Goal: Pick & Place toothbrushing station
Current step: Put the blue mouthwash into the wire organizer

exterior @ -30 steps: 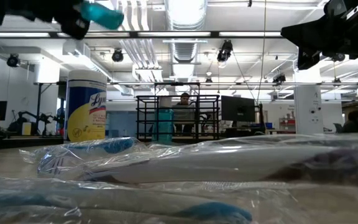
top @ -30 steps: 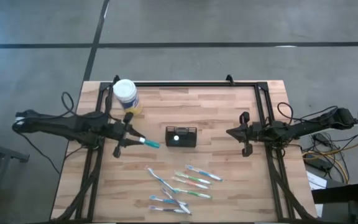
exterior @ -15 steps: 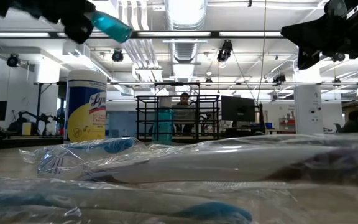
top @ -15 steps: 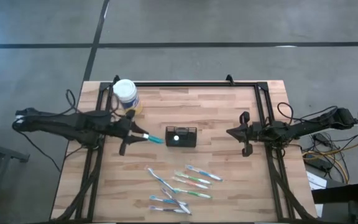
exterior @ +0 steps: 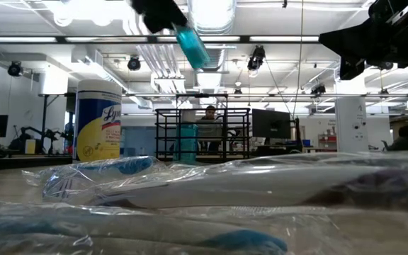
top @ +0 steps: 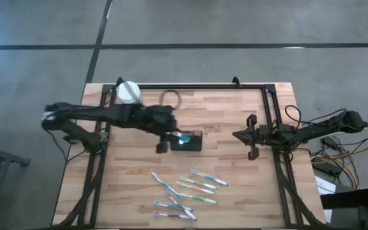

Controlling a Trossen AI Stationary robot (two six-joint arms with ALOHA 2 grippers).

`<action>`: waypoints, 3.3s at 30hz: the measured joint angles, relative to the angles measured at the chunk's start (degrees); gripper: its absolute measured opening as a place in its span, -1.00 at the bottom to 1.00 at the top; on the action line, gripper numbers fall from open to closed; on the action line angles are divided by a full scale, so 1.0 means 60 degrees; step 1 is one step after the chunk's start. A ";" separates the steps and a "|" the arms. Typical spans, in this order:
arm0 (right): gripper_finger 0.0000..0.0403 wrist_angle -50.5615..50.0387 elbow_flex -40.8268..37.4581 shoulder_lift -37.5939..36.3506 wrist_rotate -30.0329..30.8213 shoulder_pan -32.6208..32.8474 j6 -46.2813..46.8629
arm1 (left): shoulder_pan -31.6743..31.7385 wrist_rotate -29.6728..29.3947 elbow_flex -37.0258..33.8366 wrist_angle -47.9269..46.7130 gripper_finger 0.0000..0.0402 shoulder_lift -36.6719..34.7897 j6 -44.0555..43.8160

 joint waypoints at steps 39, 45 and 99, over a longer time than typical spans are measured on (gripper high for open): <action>-0.96 -0.0467 0.0000 -0.0015 0.0025 -0.0004 0.0059 | 0.0313 -0.0005 0.2947 -0.2759 -0.50 0.3306 0.0902; -0.96 -0.0466 0.0000 -0.0015 0.0025 -0.0004 0.0040 | 0.0341 0.0015 0.2813 -0.2614 -0.50 0.3306 0.0994; -0.96 -0.0415 0.0000 0.0000 0.0200 -0.0004 -0.0007 | 0.0541 0.0816 0.1430 -0.0644 -0.50 0.3949 0.1628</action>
